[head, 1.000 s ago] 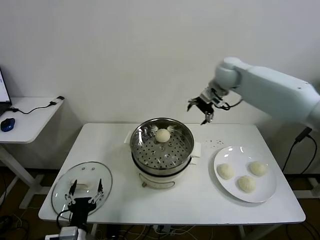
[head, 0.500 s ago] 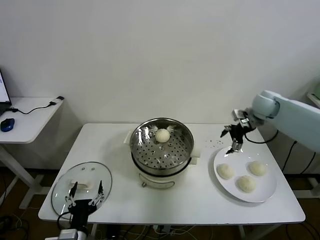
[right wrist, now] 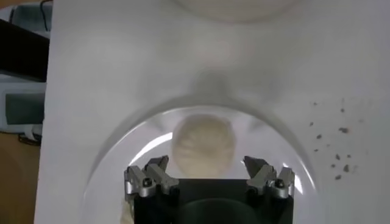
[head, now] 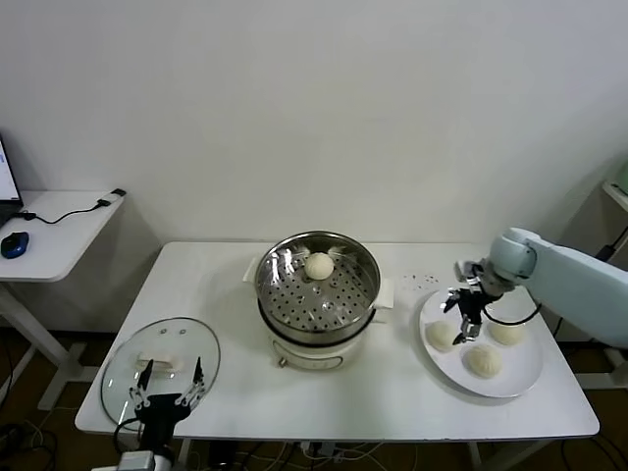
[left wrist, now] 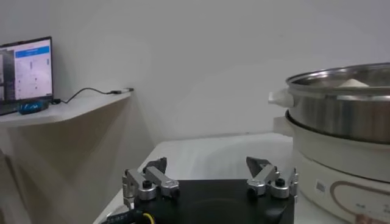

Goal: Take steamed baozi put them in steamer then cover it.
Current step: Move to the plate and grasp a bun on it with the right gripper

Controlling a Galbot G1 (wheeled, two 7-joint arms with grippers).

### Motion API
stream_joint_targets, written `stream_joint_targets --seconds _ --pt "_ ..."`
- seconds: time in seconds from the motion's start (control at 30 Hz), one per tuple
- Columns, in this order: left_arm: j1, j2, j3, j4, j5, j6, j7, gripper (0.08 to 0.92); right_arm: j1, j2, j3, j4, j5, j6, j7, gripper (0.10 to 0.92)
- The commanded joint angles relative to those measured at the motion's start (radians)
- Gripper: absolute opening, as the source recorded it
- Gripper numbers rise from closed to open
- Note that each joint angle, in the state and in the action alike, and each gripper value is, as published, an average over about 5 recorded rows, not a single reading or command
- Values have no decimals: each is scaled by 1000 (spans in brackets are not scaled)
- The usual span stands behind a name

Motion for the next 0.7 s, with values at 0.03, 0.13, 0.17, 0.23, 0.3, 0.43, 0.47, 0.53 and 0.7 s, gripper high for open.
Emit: stream_joint_targets --seconds 0.03,0.13,0.17,0.23,0.3,0.43,0.47,0.53,0.7 --pt "1 1 0 7 4 -6 0 823 -98 52 83 -79 -81 8 6 823" --pt "1 1 0 10 6 -7 0 823 -103 61 93 -84 -83 12 6 823" --pt "1 1 0 11 7 -8 0 823 -103 64 96 -86 -82 12 6 823" --pt "2 1 0 12 8 -8 0 823 -102 67 100 -88 -80 13 5 820" --pt "2 1 1 12 10 -8 0 823 -100 69 101 -87 -78 14 3 808" --pt "1 0 2 11 12 -9 0 823 -95 71 101 -88 -75 18 1 748" --pt "2 0 2 11 13 -9 0 823 -93 71 101 -88 -73 19 1 736" --pt "3 -1 3 10 14 -10 0 823 -89 70 101 -88 -68 20 1 718" --pt "7 0 2 8 14 -14 0 823 -48 46 82 -67 -29 19 -1 698"
